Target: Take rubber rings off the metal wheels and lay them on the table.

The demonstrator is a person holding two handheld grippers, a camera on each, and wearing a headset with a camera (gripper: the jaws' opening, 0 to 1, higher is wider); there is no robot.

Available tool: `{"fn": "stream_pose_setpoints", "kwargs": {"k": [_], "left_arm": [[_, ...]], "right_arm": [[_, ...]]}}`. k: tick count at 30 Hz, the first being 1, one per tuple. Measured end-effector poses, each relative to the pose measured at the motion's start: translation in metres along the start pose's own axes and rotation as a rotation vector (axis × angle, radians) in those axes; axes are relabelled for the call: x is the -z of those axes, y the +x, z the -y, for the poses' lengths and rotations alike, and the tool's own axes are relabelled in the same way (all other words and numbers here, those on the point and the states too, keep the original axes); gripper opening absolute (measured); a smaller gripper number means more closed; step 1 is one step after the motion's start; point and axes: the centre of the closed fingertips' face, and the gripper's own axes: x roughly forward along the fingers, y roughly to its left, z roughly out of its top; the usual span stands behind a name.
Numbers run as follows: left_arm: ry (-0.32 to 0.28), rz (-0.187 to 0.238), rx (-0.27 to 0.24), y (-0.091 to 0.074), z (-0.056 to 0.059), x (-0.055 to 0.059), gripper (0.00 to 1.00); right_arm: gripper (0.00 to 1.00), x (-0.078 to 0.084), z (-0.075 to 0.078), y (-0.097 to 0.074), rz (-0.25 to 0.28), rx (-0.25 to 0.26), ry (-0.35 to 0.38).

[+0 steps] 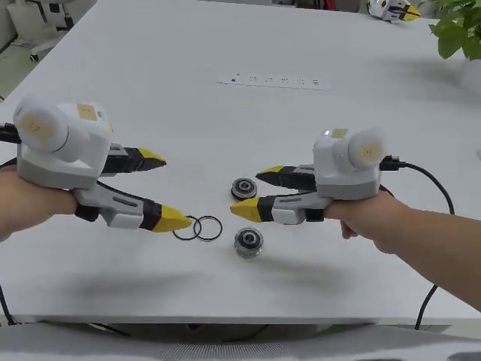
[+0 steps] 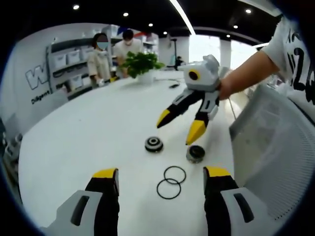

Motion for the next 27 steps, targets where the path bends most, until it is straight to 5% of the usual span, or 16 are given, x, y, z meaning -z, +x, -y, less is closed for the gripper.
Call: {"fn": "stream_pose_setpoints", "kwargs": {"k": [27], "left_arm": [[-0.03,0.015,0.004,0.036,-0.023,-0.01,0.67]], "right_arm": [[0.5,0.009,0.025,-0.005,0.005,0.04,-0.048]]}}
